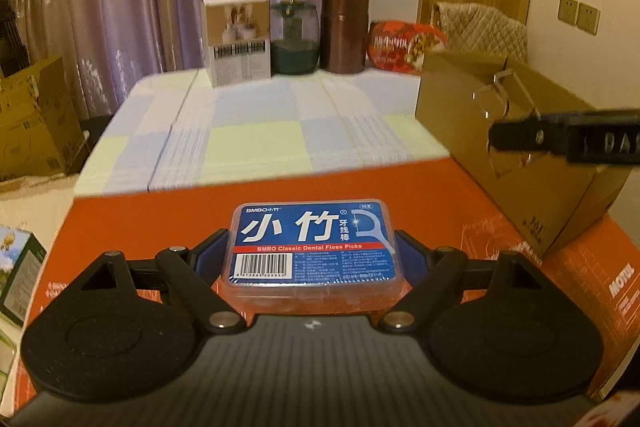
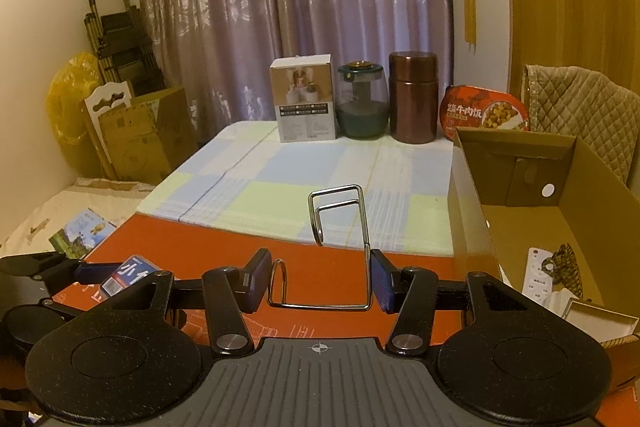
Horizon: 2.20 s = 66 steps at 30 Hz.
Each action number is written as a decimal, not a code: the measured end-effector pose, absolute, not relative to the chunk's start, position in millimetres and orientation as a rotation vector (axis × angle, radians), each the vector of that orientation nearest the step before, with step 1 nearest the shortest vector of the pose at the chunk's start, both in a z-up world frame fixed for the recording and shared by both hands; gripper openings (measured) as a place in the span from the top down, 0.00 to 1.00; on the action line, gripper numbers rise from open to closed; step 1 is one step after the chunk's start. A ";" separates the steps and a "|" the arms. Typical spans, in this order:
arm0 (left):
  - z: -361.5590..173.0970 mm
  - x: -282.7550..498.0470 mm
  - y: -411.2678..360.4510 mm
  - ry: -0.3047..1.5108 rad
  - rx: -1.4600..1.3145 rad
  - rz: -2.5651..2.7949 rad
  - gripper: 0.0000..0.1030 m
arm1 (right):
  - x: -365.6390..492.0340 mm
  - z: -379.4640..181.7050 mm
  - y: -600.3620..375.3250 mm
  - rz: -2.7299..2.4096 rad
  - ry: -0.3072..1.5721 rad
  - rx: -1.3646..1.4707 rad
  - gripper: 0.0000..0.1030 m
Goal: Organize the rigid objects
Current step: 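Carry the floss-pick box and wire stand over the cardboard box with both tools, then lower both tools into the box and open them to release the items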
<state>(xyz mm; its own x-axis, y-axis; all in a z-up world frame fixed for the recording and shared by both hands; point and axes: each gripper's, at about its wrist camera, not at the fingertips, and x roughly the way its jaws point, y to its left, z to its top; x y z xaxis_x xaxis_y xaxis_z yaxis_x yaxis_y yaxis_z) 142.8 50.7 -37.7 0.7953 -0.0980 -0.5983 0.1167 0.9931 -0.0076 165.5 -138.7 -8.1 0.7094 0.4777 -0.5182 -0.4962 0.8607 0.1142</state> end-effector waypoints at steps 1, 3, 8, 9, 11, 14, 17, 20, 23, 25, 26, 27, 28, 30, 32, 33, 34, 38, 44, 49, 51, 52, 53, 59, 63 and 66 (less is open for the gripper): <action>-33.2 143.6 50.1 0.631 0.031 -0.118 0.20 | 165.7 -7.3 -139.5 0.538 0.561 -0.036 0.52; -24.2 145.8 46.7 0.616 0.030 -0.123 0.20 | 165.8 -5.6 -142.5 0.529 0.552 -0.030 0.52; -6.4 149.4 26.2 0.596 0.031 -0.161 0.20 | 164.6 2.3 -160.9 0.491 0.518 0.012 0.52; -3.5 149.9 20.9 0.592 0.033 -0.169 0.20 | 164.6 3.8 -165.5 0.480 0.515 0.025 0.52; 2.3 150.7 9.6 0.588 0.038 -0.184 0.20 | 165.9 5.4 -175.7 0.452 0.515 0.058 0.52; 9.8 152.6 -7.3 0.586 0.045 -0.211 0.20 | 165.3 9.4 -187.3 0.417 0.508 0.071 0.52; 17.8 153.5 -23.2 0.581 0.065 -0.231 0.20 | 165.2 18.3 -199.9 0.385 0.497 0.096 0.52; 24.0 157.0 -37.1 0.581 0.074 -0.249 0.20 | 166.3 29.7 -214.9 0.369 0.496 0.143 0.52; 30.8 160.4 -49.8 0.574 0.081 -0.268 0.20 | 167.0 42.3 -227.3 0.358 0.489 0.147 0.52; 35.2 162.7 -58.9 0.569 0.087 -0.281 0.20 | 168.9 50.5 -236.8 0.351 0.483 0.154 0.52; 36.8 163.3 -62.1 0.567 0.089 -0.287 0.20 | 169.4 54.4 -241.7 0.345 0.478 0.155 0.52; 38.5 165.0 -66.6 0.566 0.093 -0.294 0.20 | 170.0 58.0 -246.8 0.339 0.472 0.152 0.52; 40.2 166.6 -71.2 0.564 0.097 -0.301 0.20 | 170.8 61.8 -252.2 0.332 0.465 0.146 0.52; 42.7 168.4 -79.9 0.561 0.105 -0.313 0.20 | 172.8 66.9 -262.0 0.321 0.458 0.133 0.52; 44.9 171.7 -89.5 0.557 0.112 -0.329 0.20 | 175.3 70.7 -273.7 0.308 0.457 0.122 0.52; 46.0 173.5 -94.1 0.555 0.114 -0.337 0.20 | 175.9 71.3 -279.5 0.302 0.458 0.119 0.52; 47.0 174.8 -98.8 0.554 0.116 -0.344 0.20 | 177.5 72.1 -285.9 0.296 0.461 0.117 0.52; 48.8 184.3 -118.8 0.555 0.122 -0.376 0.20 | 186.5 74.0 -310.8 0.275 0.479 0.120 0.52; 50.9 206.2 -150.1 0.558 0.127 -0.425 0.20 | 208.7 68.6 -340.2 0.271 0.529 0.147 0.52; 43.8 230.4 -175.6 0.575 0.151 -0.456 0.20 | 227.8 57.9 -358.8 0.257 0.565 0.175 0.52; 38.5 240.9 -184.5 0.586 0.163 -0.467 0.20 | 235.5 52.5 -363.9 0.253 0.582 0.188 0.52; 36.0 246.0 -188.1 0.590 0.167 -0.471 0.20 | 238.9 50.2 -366.1 0.253 0.589 0.191 0.52; 33.5 251.5 -191.9 0.594 0.171 -0.476 0.20 | 242.7 48.0 -367.4 0.253 0.596 0.193 0.52; 18.6 284.5 -208.8 0.624 0.202 -0.493 0.20 | 270.7 38.1 -375.5 0.250 0.628 0.201 0.52; 7.7 304.1 -214.0 0.650 0.206 -0.498 0.20 | 286.7 32.2 -377.8 0.243 0.646 0.206 0.52; 0.1 317.9 -216.9 0.664 0.213 -0.497 0.20 | 296.5 28.0 -376.6 0.247 0.659 0.202 0.52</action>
